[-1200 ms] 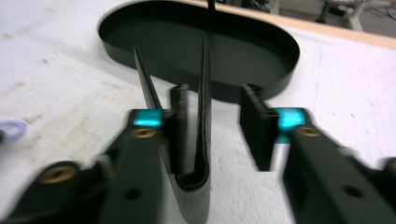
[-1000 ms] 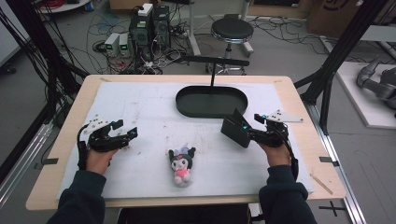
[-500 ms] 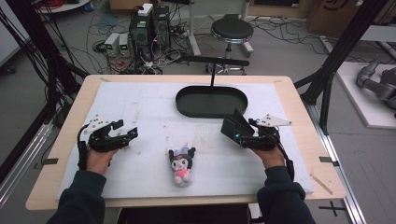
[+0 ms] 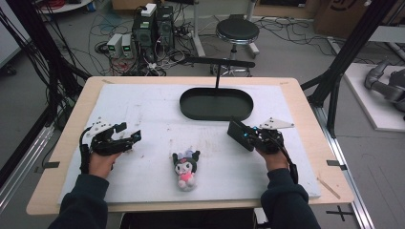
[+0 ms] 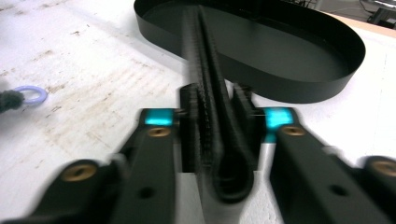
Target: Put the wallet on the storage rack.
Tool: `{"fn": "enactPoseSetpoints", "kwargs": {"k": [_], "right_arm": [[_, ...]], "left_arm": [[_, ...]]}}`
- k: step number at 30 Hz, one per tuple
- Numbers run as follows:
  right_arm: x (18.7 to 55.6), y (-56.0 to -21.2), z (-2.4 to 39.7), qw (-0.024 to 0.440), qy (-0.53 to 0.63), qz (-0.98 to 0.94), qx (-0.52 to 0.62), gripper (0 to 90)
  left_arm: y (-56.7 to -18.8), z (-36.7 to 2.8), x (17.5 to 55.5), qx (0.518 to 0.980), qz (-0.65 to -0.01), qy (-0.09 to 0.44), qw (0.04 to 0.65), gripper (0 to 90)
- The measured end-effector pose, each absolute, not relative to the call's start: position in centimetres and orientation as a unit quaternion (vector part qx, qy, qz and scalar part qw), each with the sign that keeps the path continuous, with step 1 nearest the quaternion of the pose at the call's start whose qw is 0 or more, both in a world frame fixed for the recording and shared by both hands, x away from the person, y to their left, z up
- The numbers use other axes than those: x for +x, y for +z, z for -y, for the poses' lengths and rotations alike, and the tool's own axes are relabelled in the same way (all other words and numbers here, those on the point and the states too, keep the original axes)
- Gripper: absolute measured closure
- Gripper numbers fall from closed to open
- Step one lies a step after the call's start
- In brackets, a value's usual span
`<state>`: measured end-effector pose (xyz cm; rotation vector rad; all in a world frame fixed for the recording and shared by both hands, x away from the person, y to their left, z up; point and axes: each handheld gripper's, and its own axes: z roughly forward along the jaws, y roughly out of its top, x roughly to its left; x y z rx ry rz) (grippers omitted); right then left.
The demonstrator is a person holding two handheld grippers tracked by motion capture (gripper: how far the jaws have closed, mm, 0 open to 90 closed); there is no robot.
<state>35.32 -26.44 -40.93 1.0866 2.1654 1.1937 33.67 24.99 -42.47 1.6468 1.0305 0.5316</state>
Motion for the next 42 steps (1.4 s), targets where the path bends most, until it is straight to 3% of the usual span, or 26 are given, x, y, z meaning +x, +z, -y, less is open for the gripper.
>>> {"fn": "enactPoseSetpoints", "kwargs": {"k": [7, 15, 25, 36, 42], "right_arm": [[35.2, -39.6, 27.1, 0.202, 0.467, -0.758, 0.407, 78.8], [35.3, -37.3, 27.0, 0.232, 0.481, -0.749, 0.392, 78.8], [40.0, -33.9, 24.2, 0.258, 0.476, -0.749, 0.383, 79.2], [45.1, -34.9, 22.7, 0.283, 0.435, -0.743, 0.422, 79.1], [47.6, -36.8, 22.9, 0.324, 0.382, -0.736, 0.456, 79.0]], "left_arm": [[-42.5, -25.0, 33.7, 0.691, -0.434, 0.224, 0.534, 25.2], [-42.5, -25.0, 33.7, 0.69, -0.436, 0.226, 0.532, 25.2], [-42.6, -25.3, 33.8, 0.687, -0.436, 0.226, 0.536, 25.4], [-42.6, -25.1, 33.8, 0.69, -0.432, 0.225, 0.535, 25.4], [-42.6, -25.2, 33.8, 0.688, -0.434, 0.225, 0.536, 25.4]]}}
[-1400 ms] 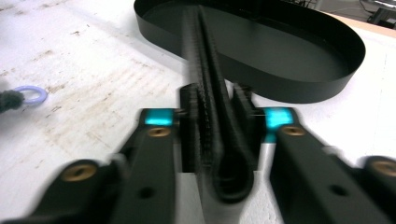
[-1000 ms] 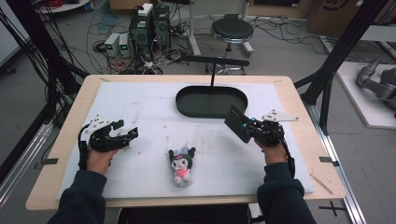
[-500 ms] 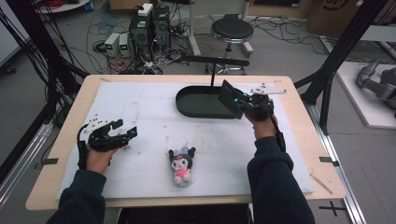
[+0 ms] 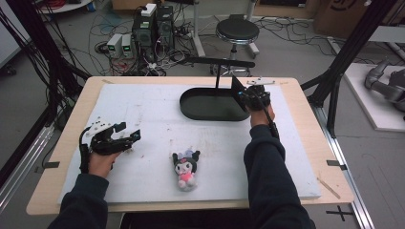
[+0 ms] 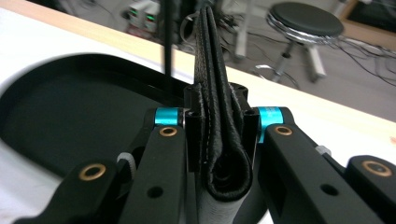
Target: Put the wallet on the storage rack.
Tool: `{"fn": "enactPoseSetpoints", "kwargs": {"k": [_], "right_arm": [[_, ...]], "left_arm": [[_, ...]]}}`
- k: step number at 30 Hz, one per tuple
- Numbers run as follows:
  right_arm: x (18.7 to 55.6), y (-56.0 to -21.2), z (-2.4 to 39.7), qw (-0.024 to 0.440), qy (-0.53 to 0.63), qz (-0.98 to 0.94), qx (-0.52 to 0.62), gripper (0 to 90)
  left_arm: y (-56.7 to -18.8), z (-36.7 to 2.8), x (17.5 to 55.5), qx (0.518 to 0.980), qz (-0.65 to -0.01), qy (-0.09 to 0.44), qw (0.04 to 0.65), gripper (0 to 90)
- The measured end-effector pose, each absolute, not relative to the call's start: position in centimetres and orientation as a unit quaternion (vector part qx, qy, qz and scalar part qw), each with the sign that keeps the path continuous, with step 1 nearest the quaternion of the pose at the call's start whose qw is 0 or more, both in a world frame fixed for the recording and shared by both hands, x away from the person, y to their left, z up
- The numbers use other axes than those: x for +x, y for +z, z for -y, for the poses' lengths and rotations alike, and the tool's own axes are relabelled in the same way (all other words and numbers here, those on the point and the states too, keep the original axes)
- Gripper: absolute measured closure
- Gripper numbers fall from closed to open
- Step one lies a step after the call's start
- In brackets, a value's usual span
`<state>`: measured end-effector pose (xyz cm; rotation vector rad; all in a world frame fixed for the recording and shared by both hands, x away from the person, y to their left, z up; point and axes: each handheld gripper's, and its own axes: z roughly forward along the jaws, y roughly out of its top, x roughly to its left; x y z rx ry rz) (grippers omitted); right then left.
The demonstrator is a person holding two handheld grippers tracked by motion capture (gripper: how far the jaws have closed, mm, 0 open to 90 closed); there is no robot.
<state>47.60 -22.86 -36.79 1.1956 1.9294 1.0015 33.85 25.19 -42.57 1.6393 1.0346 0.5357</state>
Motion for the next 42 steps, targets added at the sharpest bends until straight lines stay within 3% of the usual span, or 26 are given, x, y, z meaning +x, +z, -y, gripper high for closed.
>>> {"fn": "enactPoseSetpoints", "kwargs": {"k": [4, 11, 16, 17, 19, 23, 25, 26, 27, 30, 33, 35, 36, 42], "right_arm": [[48.4, -37.7, 22.9, 0.32, 0.376, -0.73, 0.472, 79.0], [49.8, -39.0, 21.7, 0.352, 0.347, -0.734, 0.466, 79.0], [50.3, -40.2, 21.1, 0.339, 0.338, -0.742, 0.469, 77.9], [50.3, -40.2, 21.1, 0.332, 0.345, -0.739, 0.474, 74.9], [50.0, -40.0, 20.9, 0.31, 0.375, -0.72, 0.496, 59.8], [49.5, -39.4, 20.8, 0.288, 0.394, -0.726, 0.485, 57.2], [49.2, -39.1, 20.7, 0.272, 0.405, -0.734, 0.473, 60.8], [49.1, -39.0, 20.6, 0.266, 0.405, -0.738, 0.47, 71.2], [49.0, -39.0, 20.4, 0.26, 0.406, -0.746, 0.46, 75.9], [49.0, -39.3, 19.5, 0.258, 0.391, -0.761, 0.448, 76.8], [49.2, -40.0, 18.6, 0.253, 0.389, -0.769, 0.441, 73.2], [49.3, -40.4, 18.3, 0.246, 0.398, -0.762, 0.448, 60.0], [49.2, -40.3, 18.4, 0.235, 0.415, -0.755, 0.45, 57.8], [48.5, -38.9, 19.9, 0.249, 0.419, -0.752, 0.444, 53.5]], "left_arm": [[-42.6, -25.2, 33.8, 0.688, -0.436, 0.225, 0.535, 25.4], [-42.5, -25.3, 33.8, 0.687, -0.436, 0.227, 0.535, 25.4], [-42.5, -25.4, 33.8, 0.688, -0.437, 0.227, 0.534, 25.4], [-42.5, -25.4, 33.8, 0.687, -0.437, 0.227, 0.534, 25.4], [-42.5, -25.3, 33.8, 0.687, -0.437, 0.227, 0.535, 25.4], [-42.5, -25.3, 33.8, 0.688, -0.435, 0.227, 0.535, 25.4], [-42.5, -25.3, 33.8, 0.688, -0.436, 0.227, 0.535, 25.4], [-42.5, -25.2, 33.8, 0.688, -0.435, 0.227, 0.535, 25.4], [-42.5, -25.2, 33.8, 0.689, -0.434, 0.227, 0.534, 25.4], [-42.5, -25.2, 33.8, 0.688, -0.434, 0.228, 0.535, 25.6], [-42.5, -25.2, 33.8, 0.688, -0.435, 0.227, 0.535, 25.6], [-42.5, -25.3, 33.8, 0.687, -0.436, 0.227, 0.536, 25.6], [-42.5, -25.3, 33.8, 0.687, -0.436, 0.226, 0.536, 25.6], [-42.5, -25.3, 33.7, 0.688, -0.436, 0.226, 0.535, 25.6]]}}
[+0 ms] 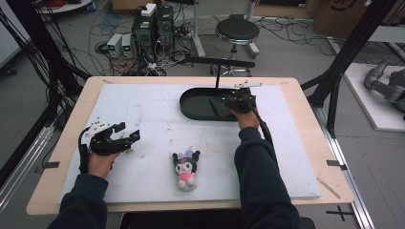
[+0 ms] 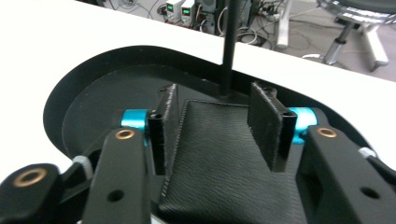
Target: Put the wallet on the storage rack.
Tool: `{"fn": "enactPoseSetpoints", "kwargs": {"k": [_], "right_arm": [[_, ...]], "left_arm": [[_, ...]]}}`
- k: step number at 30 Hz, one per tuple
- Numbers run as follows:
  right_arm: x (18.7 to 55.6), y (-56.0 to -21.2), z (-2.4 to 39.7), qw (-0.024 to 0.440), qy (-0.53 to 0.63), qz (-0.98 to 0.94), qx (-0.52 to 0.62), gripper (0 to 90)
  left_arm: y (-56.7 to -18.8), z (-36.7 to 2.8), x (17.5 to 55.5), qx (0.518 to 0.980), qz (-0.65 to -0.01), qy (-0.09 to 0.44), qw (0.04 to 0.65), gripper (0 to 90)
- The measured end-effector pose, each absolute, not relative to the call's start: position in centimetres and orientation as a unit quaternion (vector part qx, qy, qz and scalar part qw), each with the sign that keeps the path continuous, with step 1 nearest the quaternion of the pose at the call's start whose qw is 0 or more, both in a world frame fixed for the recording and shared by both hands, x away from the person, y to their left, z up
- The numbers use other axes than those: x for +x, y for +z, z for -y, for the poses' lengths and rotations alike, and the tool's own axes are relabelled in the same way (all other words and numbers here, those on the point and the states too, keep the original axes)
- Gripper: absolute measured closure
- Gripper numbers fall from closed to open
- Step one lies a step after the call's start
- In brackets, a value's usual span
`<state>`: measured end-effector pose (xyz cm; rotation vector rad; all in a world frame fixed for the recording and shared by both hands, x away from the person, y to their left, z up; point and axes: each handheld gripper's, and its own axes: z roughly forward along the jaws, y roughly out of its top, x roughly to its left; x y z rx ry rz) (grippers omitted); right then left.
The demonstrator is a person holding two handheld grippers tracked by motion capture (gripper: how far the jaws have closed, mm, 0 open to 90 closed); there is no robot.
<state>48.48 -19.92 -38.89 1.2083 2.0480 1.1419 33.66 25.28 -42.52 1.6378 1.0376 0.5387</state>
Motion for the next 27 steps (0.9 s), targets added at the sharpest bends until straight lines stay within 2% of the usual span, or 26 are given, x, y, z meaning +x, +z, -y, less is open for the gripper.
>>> {"fn": "enactPoseSetpoints", "kwargs": {"k": [7, 9, 12, 14, 17, 21, 27], "right_arm": [[46.8, -36.9, 22.9, 0.217, 0.429, -0.75, 0.454, 43.6], [45.0, -36.4, 23.7, 0.253, 0.421, -0.756, 0.432, 40.5], [44.3, -36.0, 24.3, 0.244, 0.421, -0.758, 0.434, 38.1], [42.8, -36.0, 24.9, 0.258, 0.436, -0.752, 0.422, 38.1], [40.6, -36.5, 26.1, 0.255, 0.436, -0.756, 0.417, 30.7], [38.4, -37.7, 27.0, 0.279, 0.419, -0.767, 0.398, 26.6], [37.6, -39.3, 27.6, 0.279, 0.407, -0.765, 0.414, 23.9]], "left_arm": [[-42.5, -25.3, 33.6, 0.681, -0.437, 0.218, 0.546, 25.6], [-42.4, -25.3, 33.6, 0.679, -0.439, 0.221, 0.545, 25.6], [-42.3, -25.3, 33.4, 0.677, -0.439, 0.223, 0.546, 25.6], [-42.4, -25.3, 33.3, 0.677, -0.437, 0.225, 0.547, 25.6], [-42.4, -25.3, 33.0, 0.672, -0.437, 0.226, 0.553, 25.6], [-42.2, -25.5, 33.0, 0.665, -0.438, 0.236, 0.557, 24.7], [-42.3, -25.4, 33.1, 0.664, -0.441, 0.236, 0.555, 23.5]]}}
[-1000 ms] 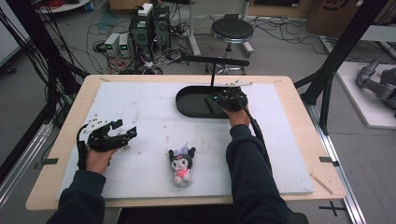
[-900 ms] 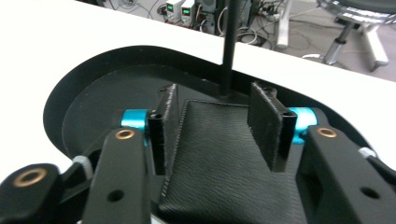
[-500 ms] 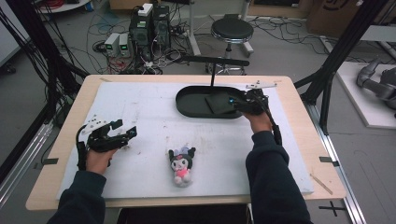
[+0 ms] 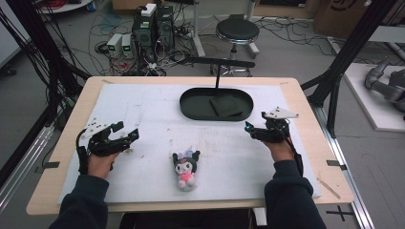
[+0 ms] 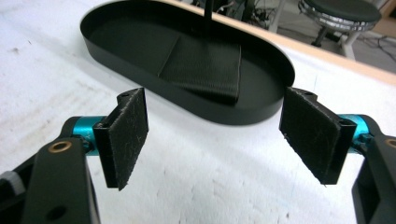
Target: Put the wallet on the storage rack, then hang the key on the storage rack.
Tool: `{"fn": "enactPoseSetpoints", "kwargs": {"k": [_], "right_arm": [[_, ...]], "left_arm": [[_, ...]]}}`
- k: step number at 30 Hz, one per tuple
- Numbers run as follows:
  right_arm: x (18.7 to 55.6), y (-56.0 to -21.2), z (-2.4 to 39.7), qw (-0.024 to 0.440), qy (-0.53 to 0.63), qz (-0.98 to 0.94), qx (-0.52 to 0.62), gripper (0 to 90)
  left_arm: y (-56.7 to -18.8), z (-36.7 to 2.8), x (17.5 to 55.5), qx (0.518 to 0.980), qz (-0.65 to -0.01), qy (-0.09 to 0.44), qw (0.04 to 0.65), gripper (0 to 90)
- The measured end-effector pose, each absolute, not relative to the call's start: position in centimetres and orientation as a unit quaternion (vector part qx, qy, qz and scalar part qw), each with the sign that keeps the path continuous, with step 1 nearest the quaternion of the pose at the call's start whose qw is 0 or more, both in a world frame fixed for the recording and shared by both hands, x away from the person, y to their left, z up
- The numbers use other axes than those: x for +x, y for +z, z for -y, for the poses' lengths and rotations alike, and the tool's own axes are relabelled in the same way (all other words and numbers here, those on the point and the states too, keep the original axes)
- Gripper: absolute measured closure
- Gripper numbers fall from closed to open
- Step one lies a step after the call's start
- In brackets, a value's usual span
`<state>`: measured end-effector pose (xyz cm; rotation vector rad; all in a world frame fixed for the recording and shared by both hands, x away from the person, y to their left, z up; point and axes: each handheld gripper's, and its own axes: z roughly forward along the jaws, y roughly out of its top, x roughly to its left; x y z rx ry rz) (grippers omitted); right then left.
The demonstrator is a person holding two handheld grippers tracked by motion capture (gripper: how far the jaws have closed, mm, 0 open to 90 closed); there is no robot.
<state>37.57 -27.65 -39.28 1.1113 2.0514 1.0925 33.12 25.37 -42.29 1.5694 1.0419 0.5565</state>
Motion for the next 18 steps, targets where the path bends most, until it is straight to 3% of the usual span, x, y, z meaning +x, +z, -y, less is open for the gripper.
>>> {"fn": "enactPoseSetpoints", "kwargs": {"k": [18], "right_arm": [[37.16, -39.59, 28.19, 0.285, 0.408, -0.756, 0.425, 23.9]], "left_arm": [[-42.01, -24.58, 33.22, 0.675, -0.423, 0.229, 0.56, 23.9]]}}
